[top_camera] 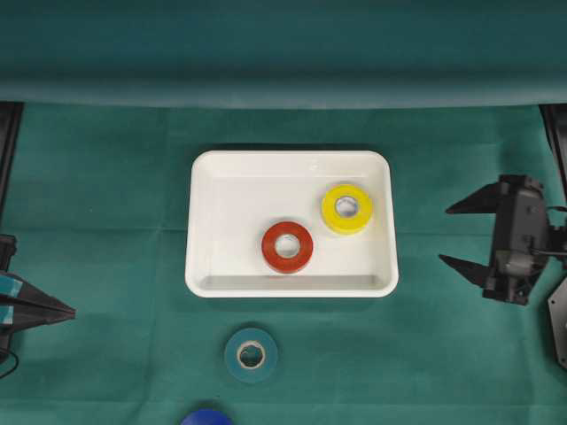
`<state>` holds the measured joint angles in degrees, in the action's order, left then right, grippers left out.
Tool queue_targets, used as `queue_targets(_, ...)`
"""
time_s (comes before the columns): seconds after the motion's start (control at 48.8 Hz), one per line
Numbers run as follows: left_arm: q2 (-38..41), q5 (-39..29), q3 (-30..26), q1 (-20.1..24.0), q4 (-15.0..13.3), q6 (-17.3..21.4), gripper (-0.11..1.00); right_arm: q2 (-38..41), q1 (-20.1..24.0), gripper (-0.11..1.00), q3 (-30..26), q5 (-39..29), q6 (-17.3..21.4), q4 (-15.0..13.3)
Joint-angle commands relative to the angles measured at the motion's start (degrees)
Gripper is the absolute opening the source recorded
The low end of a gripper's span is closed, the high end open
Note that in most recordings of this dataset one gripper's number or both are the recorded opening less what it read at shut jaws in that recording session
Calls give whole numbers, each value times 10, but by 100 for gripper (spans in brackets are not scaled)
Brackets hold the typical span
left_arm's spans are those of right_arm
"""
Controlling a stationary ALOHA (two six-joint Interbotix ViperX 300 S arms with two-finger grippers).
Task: Put the tape into the white case with the right arm.
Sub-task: 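Release the yellow roll and withdraw the right gripper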
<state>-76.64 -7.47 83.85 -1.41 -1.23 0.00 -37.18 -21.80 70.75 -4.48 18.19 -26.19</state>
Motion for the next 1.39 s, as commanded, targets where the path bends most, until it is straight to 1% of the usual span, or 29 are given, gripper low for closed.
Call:
queue_targets(0.0, 4, 6, -5, 2, -1, -1, 0, -16, 2, 75, 1, 4, 1, 2)
queue_targets(0.308, 4, 6, -5, 2, -1, -1, 0, -22, 4, 75, 8, 4, 0, 2)
queue_targets(0.513, 4, 6, -5, 2, -1, -1, 0, -25, 21, 75, 8, 4, 1, 3)
queue_targets(0.718, 4, 6, -6, 2, -1, -1, 0, -25, 67, 75, 15, 4, 4, 3)
queue_targets(0.882, 4, 6, -5, 2, -1, -1, 0, -33, 125, 75, 26, 4, 22, 3)
queue_targets(1.087, 4, 6, -6, 2, -1, -1, 0, -52, 193, 75, 41, 4, 25, 3)
queue_targets(1.169, 4, 6, -5, 2, -1, -1, 0, -61, 203, 75, 44, 1, 26, 2)
queue_targets(1.374, 4, 6, -5, 2, -1, -1, 0, -72, 204, 75, 47, 0, 25, 3)
